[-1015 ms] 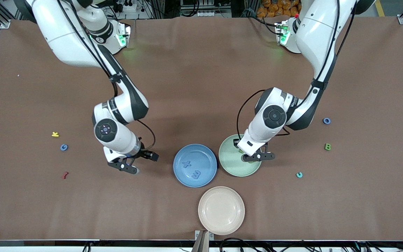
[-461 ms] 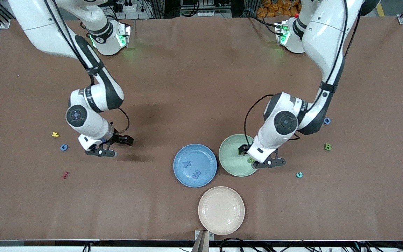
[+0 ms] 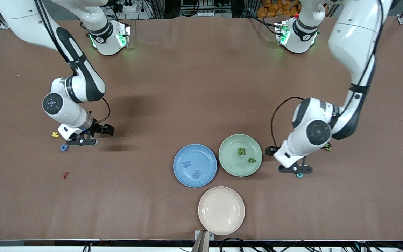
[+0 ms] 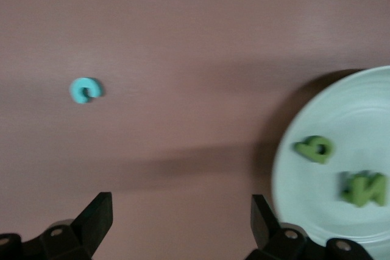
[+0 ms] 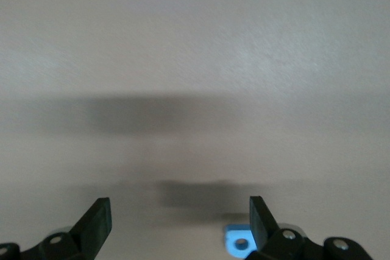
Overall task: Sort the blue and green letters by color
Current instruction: 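Place the N on the green plate while the right gripper returns to letters, then grasp the green B with the left gripper while the right gripper grasps blue a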
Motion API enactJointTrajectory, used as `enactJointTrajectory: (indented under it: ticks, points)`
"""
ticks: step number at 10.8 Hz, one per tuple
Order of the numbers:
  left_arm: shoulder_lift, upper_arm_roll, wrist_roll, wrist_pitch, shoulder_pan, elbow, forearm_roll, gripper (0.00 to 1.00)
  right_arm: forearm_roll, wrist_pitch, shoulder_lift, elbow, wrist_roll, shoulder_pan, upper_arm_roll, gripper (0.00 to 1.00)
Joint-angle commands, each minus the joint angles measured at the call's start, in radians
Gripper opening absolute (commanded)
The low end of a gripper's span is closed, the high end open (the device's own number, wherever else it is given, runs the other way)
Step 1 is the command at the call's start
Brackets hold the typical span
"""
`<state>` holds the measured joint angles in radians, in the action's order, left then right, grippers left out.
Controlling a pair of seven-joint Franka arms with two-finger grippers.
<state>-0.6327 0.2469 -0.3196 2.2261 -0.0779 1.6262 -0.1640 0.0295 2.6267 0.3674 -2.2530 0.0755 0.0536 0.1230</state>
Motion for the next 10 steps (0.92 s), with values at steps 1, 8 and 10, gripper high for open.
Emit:
enactJointTrajectory:
  ticks: [1, 8, 10]
  points:
    - [0.033, 0.075, 0.109, -0.008, 0.162, 0.066, -0.078, 1.0, 0.018, 0.059, -0.03, -0.095, -0.085, 0.069, 0.015, 1.0]
    - [0.031, 0.178, 0.221, 0.135, 0.481, 0.196, -0.256, 1.0, 0.016, 0.049, -0.018, -0.105, -0.074, 0.109, 0.017, 1.0]
    - [0.048, 0.178, 0.286, 0.239, 0.547, 0.265, -0.256, 1.0, 0.016, 0.05, -0.012, -0.105, -0.074, 0.111, 0.017, 1.0]
